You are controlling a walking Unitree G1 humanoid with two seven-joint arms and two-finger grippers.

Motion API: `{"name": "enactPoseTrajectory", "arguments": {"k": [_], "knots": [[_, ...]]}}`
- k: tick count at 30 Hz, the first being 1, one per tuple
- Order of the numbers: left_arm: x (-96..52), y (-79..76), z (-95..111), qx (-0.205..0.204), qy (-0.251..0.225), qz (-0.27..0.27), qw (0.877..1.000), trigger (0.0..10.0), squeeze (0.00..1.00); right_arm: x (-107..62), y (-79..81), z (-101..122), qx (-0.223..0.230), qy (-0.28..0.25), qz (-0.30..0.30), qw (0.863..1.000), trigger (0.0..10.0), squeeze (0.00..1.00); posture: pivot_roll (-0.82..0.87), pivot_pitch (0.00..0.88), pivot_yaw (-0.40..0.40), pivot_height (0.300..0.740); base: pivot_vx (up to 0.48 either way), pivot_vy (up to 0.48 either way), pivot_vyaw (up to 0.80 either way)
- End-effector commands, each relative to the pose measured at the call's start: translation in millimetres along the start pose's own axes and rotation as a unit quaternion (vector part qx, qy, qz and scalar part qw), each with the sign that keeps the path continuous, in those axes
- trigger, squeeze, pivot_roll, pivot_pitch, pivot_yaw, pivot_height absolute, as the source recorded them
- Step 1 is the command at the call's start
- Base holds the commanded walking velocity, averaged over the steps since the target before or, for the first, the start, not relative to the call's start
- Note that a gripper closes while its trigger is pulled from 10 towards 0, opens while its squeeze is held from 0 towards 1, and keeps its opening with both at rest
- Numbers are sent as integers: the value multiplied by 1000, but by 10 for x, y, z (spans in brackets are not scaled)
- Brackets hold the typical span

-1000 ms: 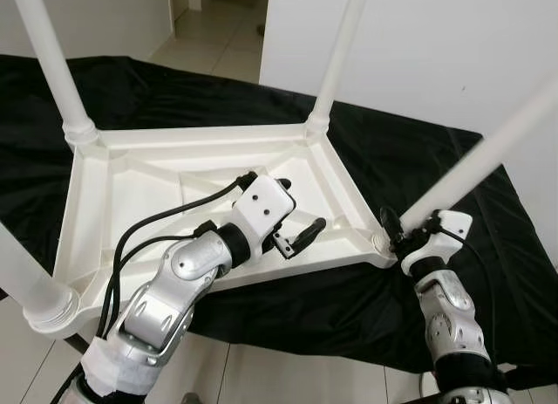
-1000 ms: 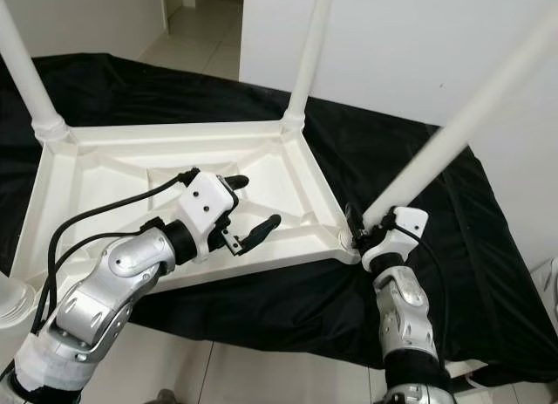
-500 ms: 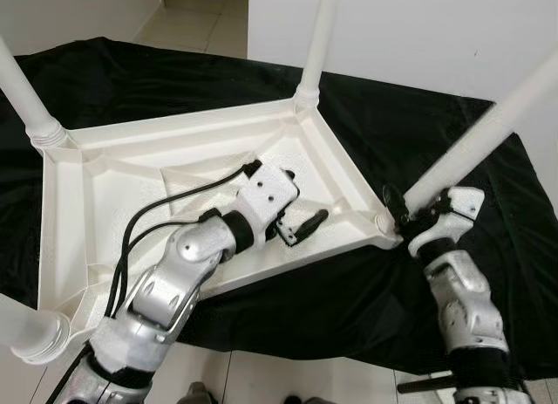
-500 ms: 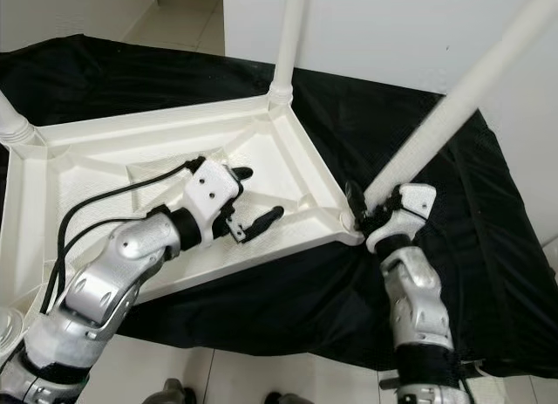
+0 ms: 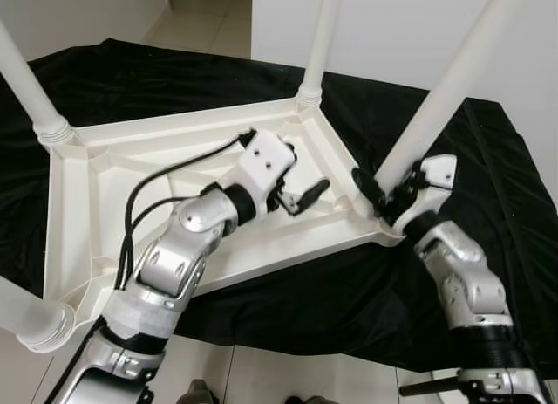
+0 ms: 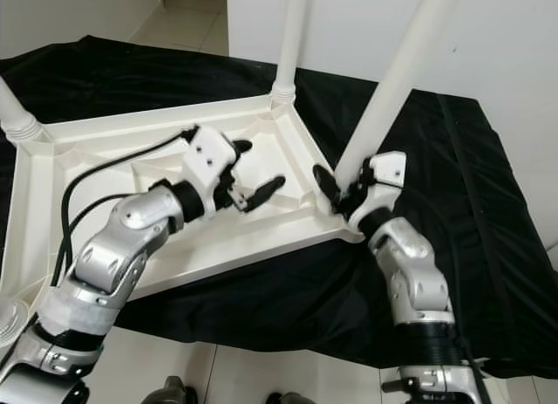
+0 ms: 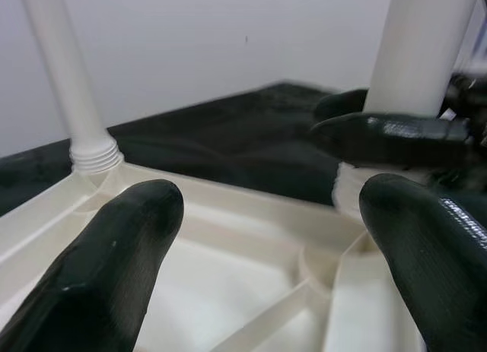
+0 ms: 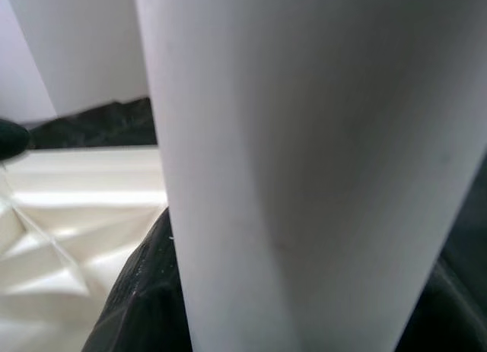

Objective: Building children table

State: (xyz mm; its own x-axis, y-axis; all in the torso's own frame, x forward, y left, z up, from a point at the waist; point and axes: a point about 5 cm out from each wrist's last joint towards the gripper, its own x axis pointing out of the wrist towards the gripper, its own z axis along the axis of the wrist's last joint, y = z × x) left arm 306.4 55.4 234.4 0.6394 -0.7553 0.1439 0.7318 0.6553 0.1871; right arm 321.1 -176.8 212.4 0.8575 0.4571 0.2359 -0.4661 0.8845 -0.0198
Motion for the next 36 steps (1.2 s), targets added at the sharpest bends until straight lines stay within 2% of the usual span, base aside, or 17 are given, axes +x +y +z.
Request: {"name": "enactPoseTrajectory", "arguments": {"k": [1, 2, 3, 5, 6, 8, 9, 12, 13, 17, 23, 28, 33, 36], "knots": [[9, 7, -22, -17, 4, 3, 1000, 10000, 0, -25, -50, 11, -1, 3, -7, 1000, 10000, 0, 112, 38, -67, 740, 0, 0, 0], [9, 7, -22, -17, 4, 3, 1000, 10000, 0, -25, -50, 11, -1, 3, -7, 1000, 10000, 0, 112, 38, -67, 740, 0, 0, 0], [31, 34, -10, -36, -1, 7, 999, 10000, 0, 7, -74, 9, -11, 8, -16, 1000, 10000, 0, 104, 36, -68, 740, 0, 0, 0], [31, 34, -10, -36, -1, 7, 999, 10000, 0, 7, -74, 9, -11, 8, -16, 1000, 10000, 0, 104, 36, -68, 740, 0, 0, 0], [61, 56, 19, -57, -10, 12, 998, 10000, 0, 49, -92, -13, -28, 14, -31, 999, 10000, 0, 97, 35, -66, 740, 0, 0, 0], [61, 56, 19, -57, -10, 12, 998, 10000, 0, 49, -92, -13, -28, 14, -31, 999, 10000, 0, 97, 35, -66, 740, 0, 0, 0], [89, 45, 88, -84, -32, 9, 996, 10000, 0, 95, -98, -49, -46, 20, -47, 998, 10000, 0, 97, 33, -64, 740, 0, 0, 0], [89, 45, 88, -84, -32, 9, 996, 10000, 0, 95, -98, -49, -46, 20, -47, 998, 10000, 0, 97, 33, -64, 740, 0, 0, 0], [104, 0, 155, -104, -52, 0, 993, 10000, 0, 119, -44, -116, -55, 26, -37, 997, 10000, 0, 115, 27, -40, 740, 0, 0, 0], [101, -80, 273, -125, -75, -20, 989, 10000, 0, 126, 77, -204, -49, 28, -1, 998, 10000, 0, 134, 26, 0, 740, 0, 0, 0], [111, -111, 375, -130, -83, -67, 986, 10000, 0, 202, 195, -244, -38, 31, 49, 998, 10000, 0, 140, 25, 23, 740, 0, 0, 0], [114, -111, 374, -133, -80, -85, 984, 10000, 0, 234, 245, -291, -42, 40, 65, 996, 10000, 0, 153, 32, 1, 740, 0, 0, 0], [116, -55, 340, -95, -66, -77, 990, 10000, 0, 256, 388, -367, -39, 51, 99, 993, 10000, 0, 161, 29, -23, 740, 0, 0, 0], [124, -30, 378, -91, -73, -73, 990, 10000, 0, 254, 462, -394, -40, 56, 123, 990, 10000, 0, 156, 20, -32, 740, 0, 0, 0]]}}
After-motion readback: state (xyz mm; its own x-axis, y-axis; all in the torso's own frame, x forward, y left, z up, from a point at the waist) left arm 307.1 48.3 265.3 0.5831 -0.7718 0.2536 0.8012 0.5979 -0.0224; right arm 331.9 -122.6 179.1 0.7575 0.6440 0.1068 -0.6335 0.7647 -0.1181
